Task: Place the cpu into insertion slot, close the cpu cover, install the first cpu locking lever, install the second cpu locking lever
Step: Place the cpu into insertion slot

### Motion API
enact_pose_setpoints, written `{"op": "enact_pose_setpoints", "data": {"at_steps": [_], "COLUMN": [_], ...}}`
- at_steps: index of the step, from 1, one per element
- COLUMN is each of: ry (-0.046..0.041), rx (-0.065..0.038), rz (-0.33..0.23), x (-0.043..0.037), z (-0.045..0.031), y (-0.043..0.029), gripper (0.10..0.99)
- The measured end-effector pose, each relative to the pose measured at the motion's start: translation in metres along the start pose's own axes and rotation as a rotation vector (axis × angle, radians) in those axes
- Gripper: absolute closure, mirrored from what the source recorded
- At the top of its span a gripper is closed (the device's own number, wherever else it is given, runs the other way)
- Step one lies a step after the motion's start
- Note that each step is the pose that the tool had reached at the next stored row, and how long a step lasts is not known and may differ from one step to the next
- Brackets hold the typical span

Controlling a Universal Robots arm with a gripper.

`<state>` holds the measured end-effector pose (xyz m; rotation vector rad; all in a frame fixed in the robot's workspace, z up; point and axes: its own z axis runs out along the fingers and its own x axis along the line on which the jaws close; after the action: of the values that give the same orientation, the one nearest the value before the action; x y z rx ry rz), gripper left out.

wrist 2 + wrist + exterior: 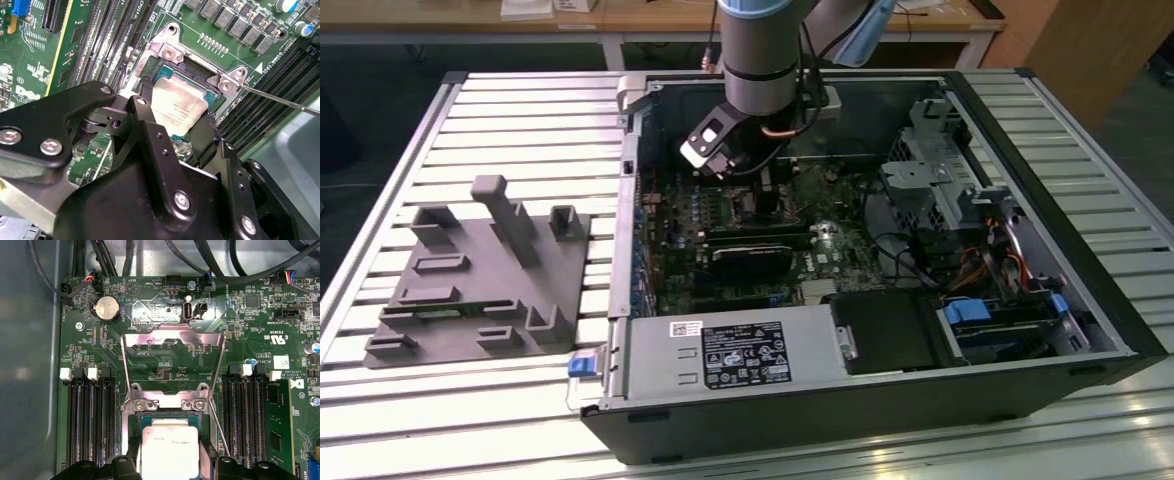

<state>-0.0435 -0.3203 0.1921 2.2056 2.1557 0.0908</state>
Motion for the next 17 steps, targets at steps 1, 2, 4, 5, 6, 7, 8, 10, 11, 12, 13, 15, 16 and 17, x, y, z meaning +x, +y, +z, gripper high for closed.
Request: {"op": "enact_pose_setpoints", "data": {"at_steps": [1, 2, 4, 5, 6, 7, 8, 10, 11, 12, 13, 15, 16, 17], "ry": [0.0001, 0.0001, 0.0002, 0.0003, 0.0003, 0.0002, 0.0002, 0.0001, 0.0001, 0.0, 0.0, 0.0, 0.0001, 0.0002], "rx": [0.0, 0.0, 0.0, 0.0, 0.0, 0.0, 0.0, 0.0, 0.0, 0.0, 0.0, 0.0, 0.0, 0.0], "rz": [0.0, 0.0, 0.0, 0.0, 0.0, 0.0, 0.0, 0.0, 0.0, 0.0, 0.0, 0.0, 0.0, 0.0], "x": [0.0, 0.0, 0.0, 0.0, 0.0, 0.0, 0.0, 0.0, 0.0, 0.0, 0.0, 0.0, 0.0, 0.0], "z": [0.0, 0.0, 0.0001, 0.0001, 0.0001, 0.0001, 0.0001, 0.0001, 0.0001, -0.0002, -0.0008, -0.0038, -0.0056, -0.0072], "y": [0.0, 0.0, 0.0, 0.0, 0.0, 0.0, 0.0, 0.0, 0.0, 0.0, 0.0, 0.0003, 0.0004, 0.0006], "gripper": [0.545, 0.545, 0.545, 0.537, 0.478, 0.478, 0.412, 0.412, 0.412, 0.412, 0.412, 0.412, 0.412, 0.412]}}
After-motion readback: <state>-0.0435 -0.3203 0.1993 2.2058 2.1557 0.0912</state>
